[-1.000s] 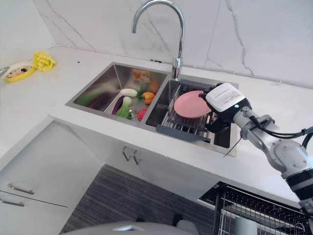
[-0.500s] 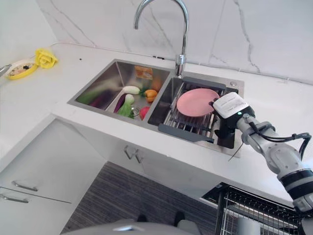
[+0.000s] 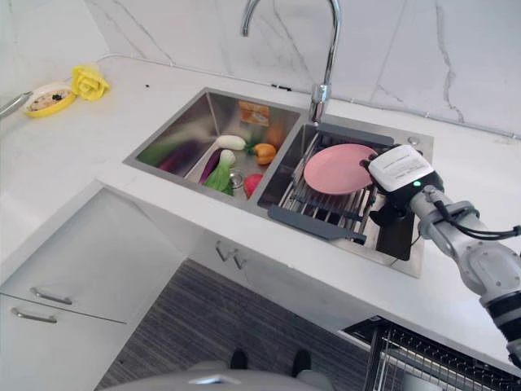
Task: Place the dishes in the dishwasher.
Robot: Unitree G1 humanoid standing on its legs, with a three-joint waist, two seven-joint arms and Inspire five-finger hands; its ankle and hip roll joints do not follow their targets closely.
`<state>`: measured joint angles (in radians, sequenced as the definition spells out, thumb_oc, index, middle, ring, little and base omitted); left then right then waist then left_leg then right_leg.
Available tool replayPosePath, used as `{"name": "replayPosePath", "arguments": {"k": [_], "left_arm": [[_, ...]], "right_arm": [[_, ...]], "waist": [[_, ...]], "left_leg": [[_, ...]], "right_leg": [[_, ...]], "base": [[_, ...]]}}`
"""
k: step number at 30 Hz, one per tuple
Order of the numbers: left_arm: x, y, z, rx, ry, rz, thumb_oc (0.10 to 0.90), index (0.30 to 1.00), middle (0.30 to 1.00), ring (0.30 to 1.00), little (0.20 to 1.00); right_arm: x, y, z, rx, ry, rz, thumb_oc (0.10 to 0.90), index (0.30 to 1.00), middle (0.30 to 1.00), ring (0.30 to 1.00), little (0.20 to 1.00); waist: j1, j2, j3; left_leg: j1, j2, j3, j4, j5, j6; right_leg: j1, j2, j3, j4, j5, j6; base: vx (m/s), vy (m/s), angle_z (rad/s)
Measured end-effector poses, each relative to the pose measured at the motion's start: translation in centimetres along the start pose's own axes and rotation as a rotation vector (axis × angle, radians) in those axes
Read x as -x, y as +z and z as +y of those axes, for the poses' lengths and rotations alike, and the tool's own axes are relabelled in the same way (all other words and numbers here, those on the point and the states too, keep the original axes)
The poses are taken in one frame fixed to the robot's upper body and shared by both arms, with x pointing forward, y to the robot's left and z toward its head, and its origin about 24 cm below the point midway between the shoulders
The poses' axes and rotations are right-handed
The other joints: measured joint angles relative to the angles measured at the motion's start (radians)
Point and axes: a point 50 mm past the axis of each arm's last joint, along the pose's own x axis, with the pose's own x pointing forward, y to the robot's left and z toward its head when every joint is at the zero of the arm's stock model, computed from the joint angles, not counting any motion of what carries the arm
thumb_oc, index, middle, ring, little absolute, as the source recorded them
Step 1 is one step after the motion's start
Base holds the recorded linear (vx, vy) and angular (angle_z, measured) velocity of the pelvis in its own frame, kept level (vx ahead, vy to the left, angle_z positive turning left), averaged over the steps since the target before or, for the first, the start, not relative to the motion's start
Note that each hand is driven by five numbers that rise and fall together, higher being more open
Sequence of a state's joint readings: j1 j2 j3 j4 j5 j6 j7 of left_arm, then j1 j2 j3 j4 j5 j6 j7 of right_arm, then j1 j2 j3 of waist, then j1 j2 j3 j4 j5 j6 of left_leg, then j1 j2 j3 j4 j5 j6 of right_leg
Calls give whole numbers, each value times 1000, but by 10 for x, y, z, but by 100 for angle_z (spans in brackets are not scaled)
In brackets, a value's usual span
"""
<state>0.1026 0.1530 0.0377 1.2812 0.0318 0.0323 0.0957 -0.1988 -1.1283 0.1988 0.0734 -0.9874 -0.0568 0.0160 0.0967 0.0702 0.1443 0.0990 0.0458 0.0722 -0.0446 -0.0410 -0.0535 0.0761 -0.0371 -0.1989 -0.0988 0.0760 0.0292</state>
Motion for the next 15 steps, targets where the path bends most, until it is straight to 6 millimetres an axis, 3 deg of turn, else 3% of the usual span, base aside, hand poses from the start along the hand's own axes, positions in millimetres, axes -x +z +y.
{"name": "replayPosePath", "arguments": {"k": [8,15], "left_arm": [[0,1,1,22,-5,-1,800,900,900,900,900],[0,1,2,22,-6,-3,800,900,900,900,900]], "right_arm": [[3,-8,-35,-31,-134,17,800,900,900,900,900],[3,-4,-39,-34,-142,-13,800,900,900,900,900]], "waist": [[-1,-4,4],[4,-7,6]], "left_leg": [[21,-3,1,-18,8,1],[24,-5,1,-20,8,1]], "right_leg": [[8,-1,2,1,-5,10],[12,-3,2,1,-5,11]], "base": [[-8,2,-1],[1,1,0]]}}
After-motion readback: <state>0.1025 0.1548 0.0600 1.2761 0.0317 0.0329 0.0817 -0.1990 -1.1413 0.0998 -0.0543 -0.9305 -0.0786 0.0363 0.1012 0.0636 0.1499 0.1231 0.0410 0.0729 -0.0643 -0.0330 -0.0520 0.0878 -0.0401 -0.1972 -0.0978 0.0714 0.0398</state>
